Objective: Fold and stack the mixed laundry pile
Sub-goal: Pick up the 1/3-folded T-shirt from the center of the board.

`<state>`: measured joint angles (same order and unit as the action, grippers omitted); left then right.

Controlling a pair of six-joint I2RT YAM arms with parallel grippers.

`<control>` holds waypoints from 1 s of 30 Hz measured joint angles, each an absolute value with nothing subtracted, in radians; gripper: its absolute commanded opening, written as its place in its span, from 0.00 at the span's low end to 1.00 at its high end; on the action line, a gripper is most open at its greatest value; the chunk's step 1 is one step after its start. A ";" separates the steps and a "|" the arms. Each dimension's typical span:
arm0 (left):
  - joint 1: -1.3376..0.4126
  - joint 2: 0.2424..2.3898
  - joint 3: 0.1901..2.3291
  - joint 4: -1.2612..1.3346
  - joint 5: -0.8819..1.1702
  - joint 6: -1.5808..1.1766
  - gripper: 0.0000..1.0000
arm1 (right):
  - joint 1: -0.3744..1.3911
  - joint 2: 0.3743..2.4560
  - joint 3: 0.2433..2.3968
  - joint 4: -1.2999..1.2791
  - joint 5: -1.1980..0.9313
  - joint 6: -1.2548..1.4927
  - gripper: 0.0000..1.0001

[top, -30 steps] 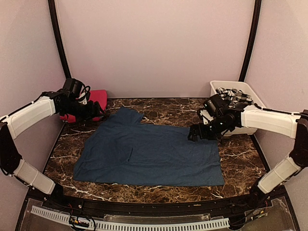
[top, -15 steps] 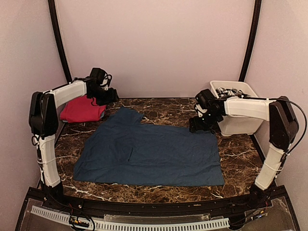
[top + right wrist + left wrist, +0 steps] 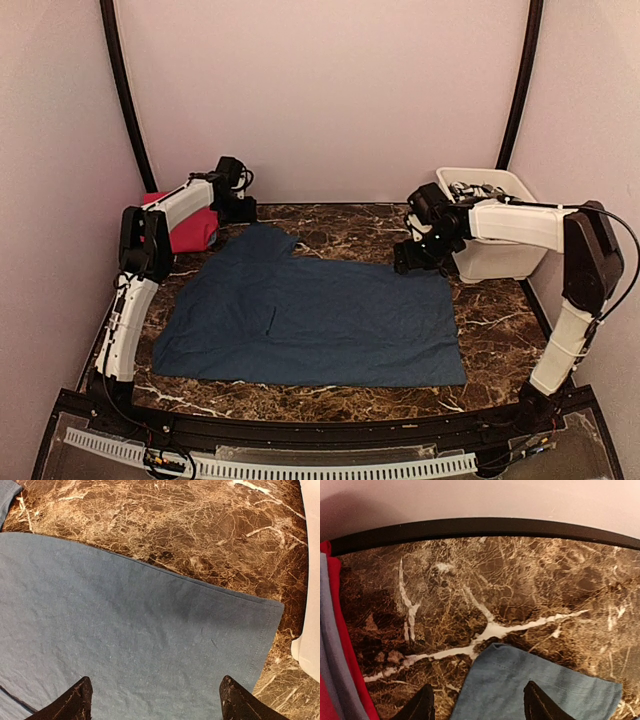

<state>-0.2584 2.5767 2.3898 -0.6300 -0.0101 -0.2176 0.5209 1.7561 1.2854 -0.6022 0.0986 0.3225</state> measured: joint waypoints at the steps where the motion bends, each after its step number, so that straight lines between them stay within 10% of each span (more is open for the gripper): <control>1: -0.258 2.603 2.417 -0.645 -0.018 -0.209 0.61 | 0.521 1.756 1.286 -0.603 0.100 0.322 0.85; 10: -0.259 2.725 2.557 -0.711 -0.023 -0.155 0.59 | 0.515 1.756 1.277 -0.611 0.115 0.309 0.85; 21: -0.295 2.744 2.579 -0.716 -0.044 -0.107 0.03 | 0.486 1.789 1.271 -0.637 0.191 0.266 0.79; 30: -0.293 2.728 2.553 -0.713 -0.064 -0.113 0.00 | 0.481 1.940 1.316 -0.632 0.250 0.293 0.71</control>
